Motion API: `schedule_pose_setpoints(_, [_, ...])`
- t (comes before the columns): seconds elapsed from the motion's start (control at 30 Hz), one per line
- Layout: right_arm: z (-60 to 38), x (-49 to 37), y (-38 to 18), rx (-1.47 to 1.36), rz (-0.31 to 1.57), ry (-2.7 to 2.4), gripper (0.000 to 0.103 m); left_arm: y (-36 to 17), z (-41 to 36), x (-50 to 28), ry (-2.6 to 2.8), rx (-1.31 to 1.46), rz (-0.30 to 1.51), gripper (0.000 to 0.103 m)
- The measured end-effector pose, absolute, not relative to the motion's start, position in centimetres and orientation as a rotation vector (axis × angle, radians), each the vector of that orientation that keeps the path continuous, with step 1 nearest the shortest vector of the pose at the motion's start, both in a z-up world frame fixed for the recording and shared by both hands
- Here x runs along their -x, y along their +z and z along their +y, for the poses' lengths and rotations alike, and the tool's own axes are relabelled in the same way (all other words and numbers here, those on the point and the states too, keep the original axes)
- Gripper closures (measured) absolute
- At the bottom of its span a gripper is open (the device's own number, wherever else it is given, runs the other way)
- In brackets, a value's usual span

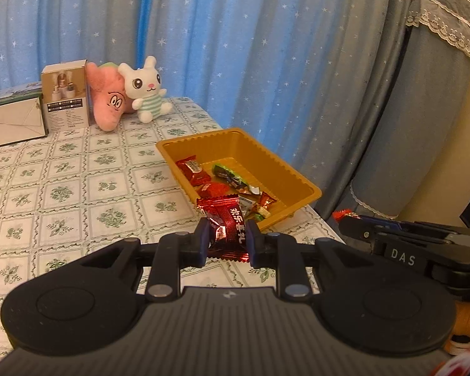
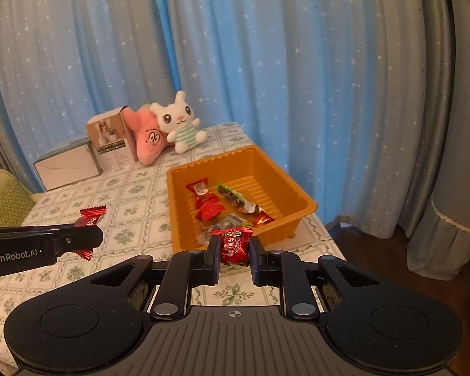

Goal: Organize snacks
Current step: 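Carry both red candies over the orange tray with both tools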

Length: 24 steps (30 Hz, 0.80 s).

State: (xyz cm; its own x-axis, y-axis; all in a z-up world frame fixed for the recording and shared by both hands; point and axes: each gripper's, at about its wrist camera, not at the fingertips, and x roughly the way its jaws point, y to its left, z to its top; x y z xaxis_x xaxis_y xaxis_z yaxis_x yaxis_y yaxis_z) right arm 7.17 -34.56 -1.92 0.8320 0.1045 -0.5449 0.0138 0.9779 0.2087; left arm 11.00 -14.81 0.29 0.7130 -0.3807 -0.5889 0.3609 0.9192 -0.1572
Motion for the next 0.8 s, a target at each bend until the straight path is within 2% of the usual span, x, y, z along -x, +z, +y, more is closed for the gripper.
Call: schedule_pose_setpoints(0.8, [-36.3, -11.1, -2.1, -0.199, 0.579, 0.048, 0.084, -0.9, -18.0, -15.5, -0.46, 0.01, 0.67, 0.082])
